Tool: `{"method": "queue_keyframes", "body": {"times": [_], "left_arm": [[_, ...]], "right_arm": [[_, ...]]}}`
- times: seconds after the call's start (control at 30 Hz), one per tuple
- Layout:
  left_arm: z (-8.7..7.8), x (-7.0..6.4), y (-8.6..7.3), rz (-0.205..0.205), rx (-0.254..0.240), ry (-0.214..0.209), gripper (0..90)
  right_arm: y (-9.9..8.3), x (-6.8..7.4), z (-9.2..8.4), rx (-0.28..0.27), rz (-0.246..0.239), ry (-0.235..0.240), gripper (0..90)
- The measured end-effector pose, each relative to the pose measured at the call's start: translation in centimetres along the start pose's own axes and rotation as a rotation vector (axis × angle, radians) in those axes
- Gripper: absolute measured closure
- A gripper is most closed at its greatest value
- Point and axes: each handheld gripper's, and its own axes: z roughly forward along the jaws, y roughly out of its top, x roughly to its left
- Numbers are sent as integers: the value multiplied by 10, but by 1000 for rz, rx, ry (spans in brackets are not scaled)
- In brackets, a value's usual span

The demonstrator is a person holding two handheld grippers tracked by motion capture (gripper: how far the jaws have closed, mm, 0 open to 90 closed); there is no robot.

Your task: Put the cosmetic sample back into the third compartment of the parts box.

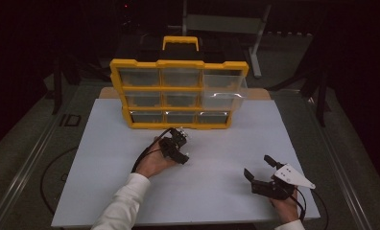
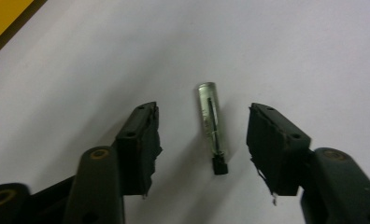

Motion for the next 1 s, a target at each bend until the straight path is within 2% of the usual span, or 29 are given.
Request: {"method": "queue_keyframes", "body": {"times": [0.17, 0.37, 0.5, 0.57, 0.73, 1.0], "left_arm": [[3, 0, 1, -3, 14, -23, 571], [6, -1, 2, 6, 25, -43, 650], [8, -3, 3, 2, 33, -41, 712], [8, -3, 3, -12, 29, -29, 746], [9, -3, 3, -2, 35, -28, 805], [7, -4, 3, 31, 55, -39, 812]], "right_arm": [[0, 0, 0, 0, 1, -2, 85], [0, 0, 0, 0, 1, -1, 85], [0, 0, 0, -1, 1, -1, 85], [0, 0, 0, -1, 2, -1, 85], [0, 0, 0, -2, 0, 1, 85], [0, 0, 0, -1, -1, 2, 85]]}}
